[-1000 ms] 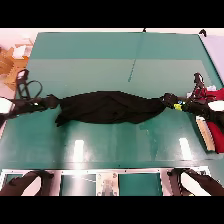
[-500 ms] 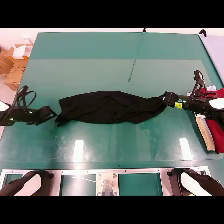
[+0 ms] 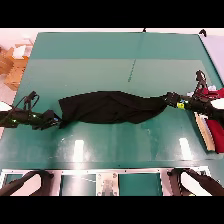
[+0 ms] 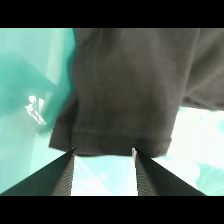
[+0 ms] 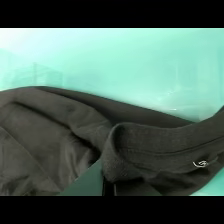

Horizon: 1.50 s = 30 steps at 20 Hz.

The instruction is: Fold the shirts.

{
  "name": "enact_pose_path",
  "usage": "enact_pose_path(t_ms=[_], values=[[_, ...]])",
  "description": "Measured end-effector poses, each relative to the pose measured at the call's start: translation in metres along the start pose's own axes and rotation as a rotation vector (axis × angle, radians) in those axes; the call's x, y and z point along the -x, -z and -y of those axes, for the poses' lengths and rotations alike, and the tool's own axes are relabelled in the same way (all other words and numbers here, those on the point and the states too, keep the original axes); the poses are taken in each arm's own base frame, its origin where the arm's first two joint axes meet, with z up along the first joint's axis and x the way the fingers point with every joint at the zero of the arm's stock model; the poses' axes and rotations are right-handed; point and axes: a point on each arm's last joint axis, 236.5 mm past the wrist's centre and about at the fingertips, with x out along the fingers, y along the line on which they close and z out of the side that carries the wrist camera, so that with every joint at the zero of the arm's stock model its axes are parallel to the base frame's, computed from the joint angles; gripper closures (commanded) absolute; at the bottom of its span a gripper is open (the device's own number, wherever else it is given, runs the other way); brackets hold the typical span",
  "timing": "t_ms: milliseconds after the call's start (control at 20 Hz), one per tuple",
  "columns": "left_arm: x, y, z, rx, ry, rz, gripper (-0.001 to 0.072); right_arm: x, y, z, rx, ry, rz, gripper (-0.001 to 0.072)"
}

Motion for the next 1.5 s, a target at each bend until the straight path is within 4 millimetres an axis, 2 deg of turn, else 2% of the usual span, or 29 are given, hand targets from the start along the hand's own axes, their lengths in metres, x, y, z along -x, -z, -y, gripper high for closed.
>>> enact_pose_path(t_ms=[250,450,550,650,850,1050,1100,1150,1200,1250,1500], values=[[-0.002,0.0,-0.001,-0.002,0.001,0.005,0.0262,0.004,-0.002,0.014,0.002,0.035,0.003,0.0693],[-0.016,0.0,-0.008,0.045,0.013,0.045,0.0262,0.011,-0.007,0.048,-0.06,0.11,0.017,0.0693],[-0.02,0.001,-0.006,0.058,0.036,0.06,0.0262,0.016,-0.01,0.067,-0.105,0.142,0.027,0.0693],[-0.023,-0.002,-0.002,0.071,0.062,0.084,0.0262,0.019,-0.009,0.077,-0.133,0.156,0.025,0.0693],[-0.026,-0.008,0.008,0.093,0.122,0.127,0.0263,0.019,-0.006,0.081,-0.153,0.16,0.012,0.0693],[-0.052,0.012,0.008,0.117,0.136,0.069,0.0268,0.019,-0.004,0.082,-0.155,0.16,0.006,0.0693],[-0.057,0.016,0.009,0.126,0.143,0.055,0.03,0.019,-0.004,0.082,-0.157,0.16,0.006,0.0693],[-0.061,0.018,0.009,0.139,0.149,0.051,0.0434,0.019,-0.004,0.082,-0.157,0.16,0.005,0.0693],[-0.065,0.017,0.007,0.143,0.142,0.056,0.0621,0.019,-0.004,0.082,-0.157,0.159,0.004,0.0693],[-0.067,0.014,0.003,0.146,0.128,0.071,0.0682,0.019,-0.003,0.082,-0.157,0.158,0.002,0.0693],[-0.062,-0.018,0.002,0.122,0.104,0.165,0.0684,0.019,-0.001,0.081,-0.157,0.154,-0.007,0.0693]])
